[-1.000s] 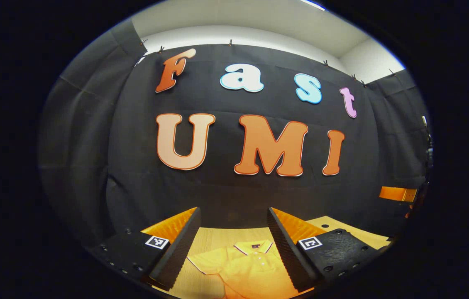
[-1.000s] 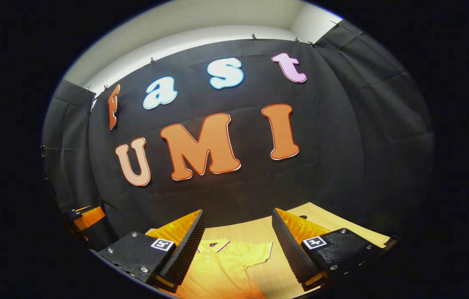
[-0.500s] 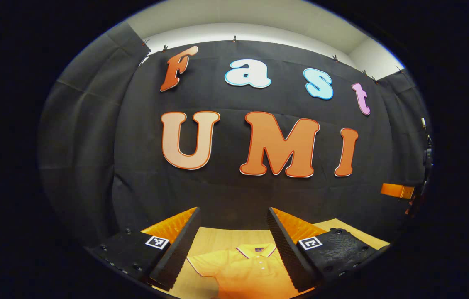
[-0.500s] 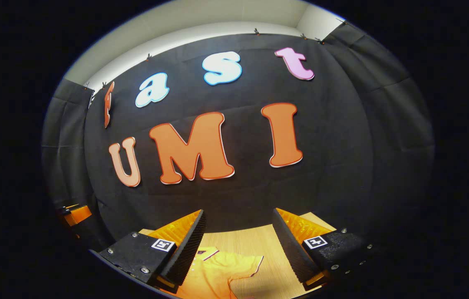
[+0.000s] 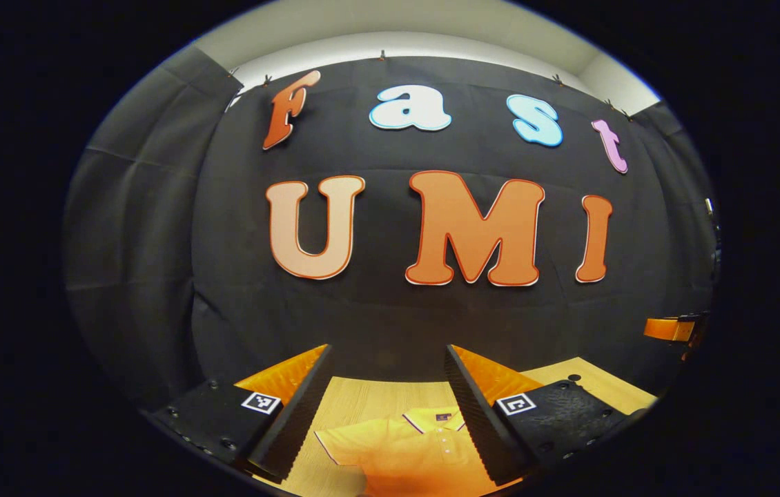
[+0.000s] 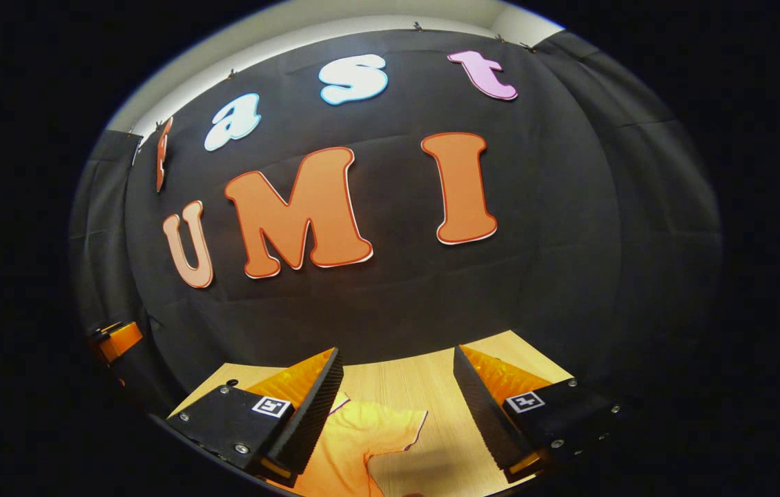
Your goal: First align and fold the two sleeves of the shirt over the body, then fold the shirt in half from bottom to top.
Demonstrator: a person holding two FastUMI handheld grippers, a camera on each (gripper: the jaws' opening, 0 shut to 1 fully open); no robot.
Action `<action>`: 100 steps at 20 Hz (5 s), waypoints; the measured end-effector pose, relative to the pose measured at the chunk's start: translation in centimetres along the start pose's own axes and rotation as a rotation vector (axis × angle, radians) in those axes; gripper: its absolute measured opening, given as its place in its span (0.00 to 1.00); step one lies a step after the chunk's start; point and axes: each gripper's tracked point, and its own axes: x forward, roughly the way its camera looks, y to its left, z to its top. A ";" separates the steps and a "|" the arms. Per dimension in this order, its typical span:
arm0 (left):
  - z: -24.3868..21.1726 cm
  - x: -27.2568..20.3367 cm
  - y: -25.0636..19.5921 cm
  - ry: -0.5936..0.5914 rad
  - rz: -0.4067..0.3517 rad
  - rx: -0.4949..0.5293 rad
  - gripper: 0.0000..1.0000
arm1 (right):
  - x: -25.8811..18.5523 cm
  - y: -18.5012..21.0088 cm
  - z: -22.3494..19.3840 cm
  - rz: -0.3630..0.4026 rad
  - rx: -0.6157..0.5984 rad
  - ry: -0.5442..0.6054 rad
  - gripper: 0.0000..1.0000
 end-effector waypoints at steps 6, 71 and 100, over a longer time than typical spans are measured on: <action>-1.5 2.2 0.4 0.034 -0.074 -0.035 0.98 | 1.2 -0.5 -4.1 -0.086 -0.028 0.163 0.97; -9.4 0.5 17.0 0.193 0.075 -0.134 0.98 | 17.1 7.8 -24.7 -0.055 0.087 0.903 0.00; -12.0 -0.5 21.3 0.258 0.046 -0.231 0.98 | 12.1 28.6 -30.0 0.327 -0.231 0.899 0.99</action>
